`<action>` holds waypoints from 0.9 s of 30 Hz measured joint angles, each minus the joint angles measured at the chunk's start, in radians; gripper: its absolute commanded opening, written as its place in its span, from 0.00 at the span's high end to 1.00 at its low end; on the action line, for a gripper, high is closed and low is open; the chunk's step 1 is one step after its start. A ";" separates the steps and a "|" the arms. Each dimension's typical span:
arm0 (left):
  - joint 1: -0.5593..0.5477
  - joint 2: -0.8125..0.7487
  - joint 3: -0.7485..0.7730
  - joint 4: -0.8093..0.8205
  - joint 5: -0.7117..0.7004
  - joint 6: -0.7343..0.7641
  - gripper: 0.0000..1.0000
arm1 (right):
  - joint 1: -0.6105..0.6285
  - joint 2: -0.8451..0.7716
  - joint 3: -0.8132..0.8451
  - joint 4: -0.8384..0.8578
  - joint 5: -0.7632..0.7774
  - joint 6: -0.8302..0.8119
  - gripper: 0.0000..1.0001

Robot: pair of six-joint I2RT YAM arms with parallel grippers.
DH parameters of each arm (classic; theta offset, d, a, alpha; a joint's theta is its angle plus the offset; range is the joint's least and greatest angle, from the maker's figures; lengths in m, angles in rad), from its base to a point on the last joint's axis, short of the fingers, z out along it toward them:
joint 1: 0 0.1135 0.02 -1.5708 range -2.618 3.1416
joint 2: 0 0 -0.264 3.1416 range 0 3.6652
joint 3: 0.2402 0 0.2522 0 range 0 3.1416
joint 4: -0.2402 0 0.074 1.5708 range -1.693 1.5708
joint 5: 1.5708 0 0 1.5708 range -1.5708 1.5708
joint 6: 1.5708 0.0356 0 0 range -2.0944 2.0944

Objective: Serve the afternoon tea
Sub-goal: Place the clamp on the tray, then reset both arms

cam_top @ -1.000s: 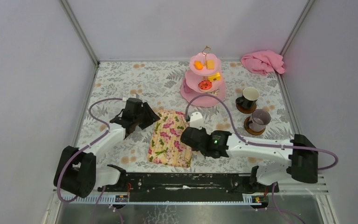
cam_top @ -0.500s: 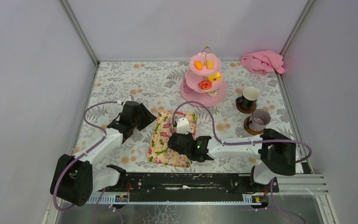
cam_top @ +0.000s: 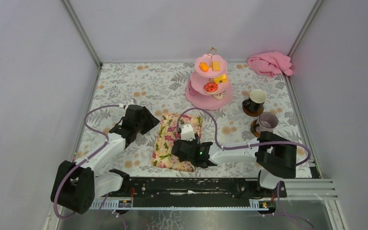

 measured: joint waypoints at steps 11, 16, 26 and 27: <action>0.000 -0.021 -0.006 -0.002 -0.016 0.005 0.41 | 0.003 0.021 0.039 -0.022 -0.008 -0.039 0.12; 0.000 -0.056 0.026 -0.010 -0.045 0.021 0.41 | 0.013 0.001 0.146 -0.113 0.039 -0.099 0.05; 0.000 -0.142 0.197 -0.007 -0.159 0.162 0.38 | -0.011 -0.306 0.231 -0.204 0.343 -0.275 0.01; 0.000 -0.154 0.208 -0.004 -0.174 0.180 0.38 | -0.040 -0.352 0.230 -0.214 0.369 -0.288 0.01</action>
